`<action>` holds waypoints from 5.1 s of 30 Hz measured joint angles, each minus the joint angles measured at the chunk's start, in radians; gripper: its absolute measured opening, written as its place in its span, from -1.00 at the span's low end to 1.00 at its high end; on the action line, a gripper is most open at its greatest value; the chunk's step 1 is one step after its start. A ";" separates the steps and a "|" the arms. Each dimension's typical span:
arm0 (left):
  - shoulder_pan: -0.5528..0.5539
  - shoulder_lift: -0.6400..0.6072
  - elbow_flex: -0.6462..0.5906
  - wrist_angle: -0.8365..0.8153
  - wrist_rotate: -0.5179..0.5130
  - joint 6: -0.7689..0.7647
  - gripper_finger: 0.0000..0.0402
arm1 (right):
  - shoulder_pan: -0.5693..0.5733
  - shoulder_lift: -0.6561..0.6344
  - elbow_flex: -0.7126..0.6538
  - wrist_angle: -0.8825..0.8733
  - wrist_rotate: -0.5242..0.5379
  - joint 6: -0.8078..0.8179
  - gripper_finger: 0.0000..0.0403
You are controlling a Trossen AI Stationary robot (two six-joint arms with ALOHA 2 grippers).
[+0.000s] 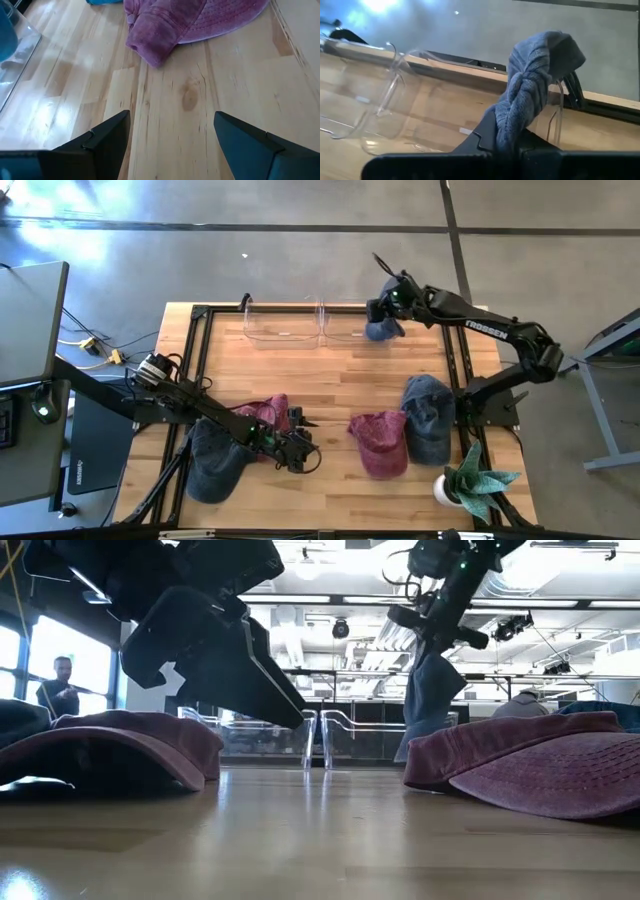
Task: Pick & Place hat
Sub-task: Put the middle blue cap into the right transparent bin, then put the right red cap into the left transparent bin
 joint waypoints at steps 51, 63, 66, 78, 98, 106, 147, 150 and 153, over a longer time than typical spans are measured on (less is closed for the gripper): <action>0.000 0.000 0.000 -0.001 -0.004 -0.013 0.41 | 0.035 0.005 -0.024 -0.110 0.101 -0.417 -0.88; 0.000 0.000 0.000 -0.001 -0.005 -0.011 0.41 | 0.057 -0.081 -0.039 -0.342 -0.396 -0.415 -0.52; 0.000 0.000 0.000 0.000 -0.006 -0.011 0.41 | 0.083 -0.077 -0.103 -0.314 -0.333 -0.445 -0.54; 0.001 0.000 0.000 0.006 -0.010 -0.011 0.41 | 0.045 -0.077 -0.340 0.188 -0.033 -0.468 -0.96; 0.001 0.000 0.000 0.005 -0.010 -0.011 0.41 | 0.005 -0.081 -0.278 -0.015 -0.232 -0.439 -0.53; 0.001 0.000 0.000 0.005 -0.010 -0.011 0.41 | 0.006 -0.081 -0.070 -0.286 -0.368 -0.408 -0.33; 0.000 0.000 0.000 0.009 0.025 -0.017 0.41 | 0.642 -0.219 -0.235 -0.081 -0.127 -0.305 -0.91; 0.000 0.000 0.000 0.009 0.026 -0.023 0.41 | 0.718 -0.218 -0.304 -0.057 -0.230 -0.215 -0.81; 0.000 0.000 0.000 0.013 0.026 -0.025 0.41 | 0.729 -0.218 -0.368 -0.044 -0.320 -0.092 -0.61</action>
